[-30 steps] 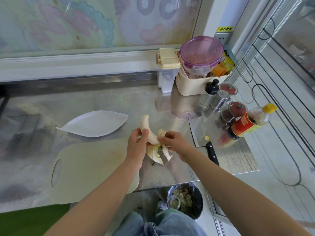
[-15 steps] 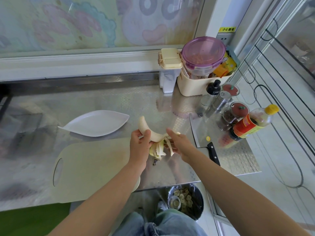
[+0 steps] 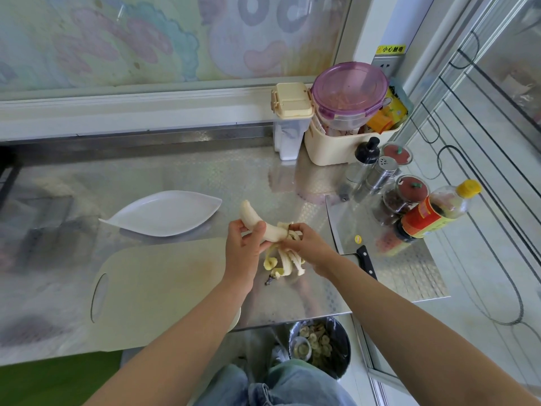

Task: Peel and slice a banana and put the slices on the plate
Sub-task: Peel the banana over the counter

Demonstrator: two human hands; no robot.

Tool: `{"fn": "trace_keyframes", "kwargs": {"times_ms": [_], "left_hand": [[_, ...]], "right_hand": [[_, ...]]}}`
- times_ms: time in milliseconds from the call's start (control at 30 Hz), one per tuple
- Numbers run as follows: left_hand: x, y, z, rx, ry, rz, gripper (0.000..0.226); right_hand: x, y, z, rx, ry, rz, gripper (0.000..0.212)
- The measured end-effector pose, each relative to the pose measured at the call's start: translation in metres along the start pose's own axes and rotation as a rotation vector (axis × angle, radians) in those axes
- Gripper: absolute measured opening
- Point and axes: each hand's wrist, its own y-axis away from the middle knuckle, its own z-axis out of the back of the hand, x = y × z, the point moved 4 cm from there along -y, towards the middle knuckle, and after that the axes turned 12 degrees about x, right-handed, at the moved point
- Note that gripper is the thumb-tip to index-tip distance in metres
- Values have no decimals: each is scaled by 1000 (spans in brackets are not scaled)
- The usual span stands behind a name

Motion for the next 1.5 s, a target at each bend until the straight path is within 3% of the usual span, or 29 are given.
{"fn": "trace_keyframes", "kwargs": {"times_ms": [67,233,333,533,633,733,800,867,933,1067,1133,1233,1333,1500], "left_hand": [[1,-1,1,-35,33,6,29],[5,-5,7,-41,93,87,37],[6,-10,11,-27,112,120,39],[2,-13,21,-154,313,276,14],[3,-12,28,-171,415,346,19],[5,-9,31,-144,421,361,24],[8,-8,32,-134,409,362,25],[11,-7,32,-119,376,374,27],[16,-7,31,-95,341,397,29],[26,-5,25,-40,237,447,29],[32,-5,19,-18,181,468,30],[41,-4,14,-9,126,506,31],[47,-3,11,9,93,516,31],[50,-3,11,30,-10,459,31]], "right_hand": [[3,1,2,0,-3,33,41],[-1,0,0,48,-30,92,59],[-2,-1,1,32,-19,126,54],[-5,3,10,109,149,118,47],[-5,7,17,67,-56,175,29],[-8,6,26,61,-332,196,25],[-16,4,34,-1,-218,106,21],[-26,3,42,-74,51,-5,17],[-33,1,50,-154,280,-38,28],[-32,18,75,-556,546,-38,37],[-40,26,88,-686,677,-179,44],[-58,33,99,-649,745,-431,51],[-66,36,111,-669,809,-375,45],[-76,34,124,-569,640,-291,51]]}}
